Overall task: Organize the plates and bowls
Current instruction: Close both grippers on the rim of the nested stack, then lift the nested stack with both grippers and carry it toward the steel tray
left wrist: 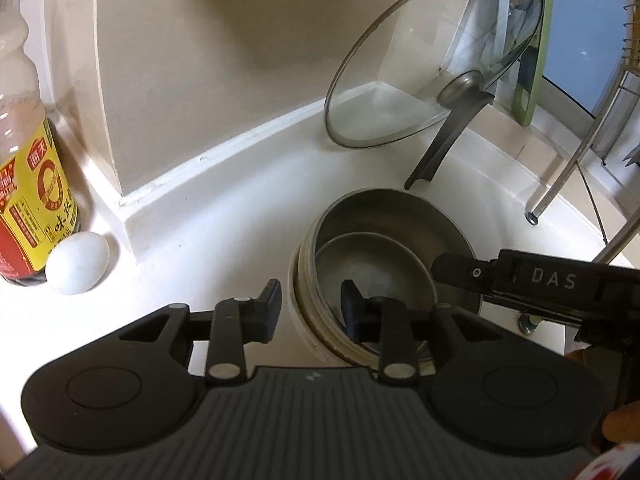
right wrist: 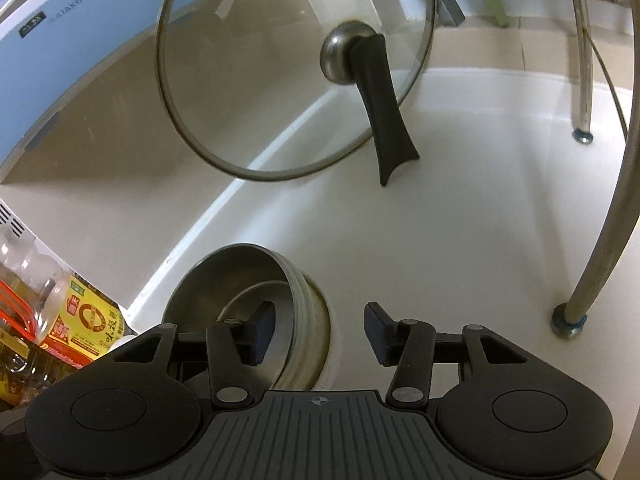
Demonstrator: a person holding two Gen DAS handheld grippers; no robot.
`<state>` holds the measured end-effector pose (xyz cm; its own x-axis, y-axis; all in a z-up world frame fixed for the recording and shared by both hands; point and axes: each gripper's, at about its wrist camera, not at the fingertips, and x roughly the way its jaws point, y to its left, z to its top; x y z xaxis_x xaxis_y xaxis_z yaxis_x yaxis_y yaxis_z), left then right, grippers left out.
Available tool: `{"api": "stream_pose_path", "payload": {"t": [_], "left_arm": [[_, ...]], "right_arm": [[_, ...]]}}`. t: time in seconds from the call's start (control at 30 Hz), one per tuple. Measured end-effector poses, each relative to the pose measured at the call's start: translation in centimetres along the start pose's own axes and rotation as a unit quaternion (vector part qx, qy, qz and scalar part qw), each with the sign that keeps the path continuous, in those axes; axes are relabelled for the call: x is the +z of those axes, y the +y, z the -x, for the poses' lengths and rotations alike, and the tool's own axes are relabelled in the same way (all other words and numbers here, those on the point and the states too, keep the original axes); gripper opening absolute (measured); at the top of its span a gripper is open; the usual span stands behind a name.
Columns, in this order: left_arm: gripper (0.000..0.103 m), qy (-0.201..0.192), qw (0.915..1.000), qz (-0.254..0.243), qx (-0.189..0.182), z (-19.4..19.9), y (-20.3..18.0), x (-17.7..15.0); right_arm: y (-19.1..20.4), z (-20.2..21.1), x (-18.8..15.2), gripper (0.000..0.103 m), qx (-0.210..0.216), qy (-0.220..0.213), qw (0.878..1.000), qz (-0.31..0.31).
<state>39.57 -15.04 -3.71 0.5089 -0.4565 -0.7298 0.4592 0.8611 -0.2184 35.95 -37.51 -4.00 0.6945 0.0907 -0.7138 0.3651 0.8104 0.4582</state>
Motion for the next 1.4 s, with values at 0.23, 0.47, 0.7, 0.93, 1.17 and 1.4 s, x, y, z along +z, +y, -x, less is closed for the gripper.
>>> {"api": "stream_pose_path", "payload": {"t": [0.23, 0.47, 0.7, 0.93, 1.17, 1.4], "left_arm": [[0.028, 0.009, 0.9999, 0.001, 0.006, -1.0, -0.2, -0.1], [0.029, 0.012, 0.9998, -0.007, 0.013, -1.2, -0.6, -0.5], [0.029, 0.012, 0.9997, 0.002, 0.023, -0.4, -0.3, -1.1], [0.029, 0.010, 0.9983, 0.034, 0.045, 2.0, 1.7, -2.7], [0.029, 0.002, 0.9935, 0.079, 0.082, 5.5, 4.4, -5.3], [0.029, -0.005, 0.9832, 0.131, 0.127, 9.4, 6.9, -8.3]], "right_arm": [[-0.4, -1.1, 0.0, 0.039, -0.003, 0.014, 1.000, 0.000], [0.3, -1.5, 0.1, 0.025, -0.005, 0.028, 0.999, 0.021], [0.7, -1.6, -0.2, 0.025, 0.001, 0.042, 0.999, 0.035], [2.2, -1.8, -1.4, 0.025, 0.027, 0.065, 0.996, 0.060], [5.4, -1.6, -4.0, 0.025, 0.069, 0.098, 0.987, 0.108], [9.0, -1.5, -6.9, 0.025, 0.116, 0.130, 0.971, 0.162]]}}
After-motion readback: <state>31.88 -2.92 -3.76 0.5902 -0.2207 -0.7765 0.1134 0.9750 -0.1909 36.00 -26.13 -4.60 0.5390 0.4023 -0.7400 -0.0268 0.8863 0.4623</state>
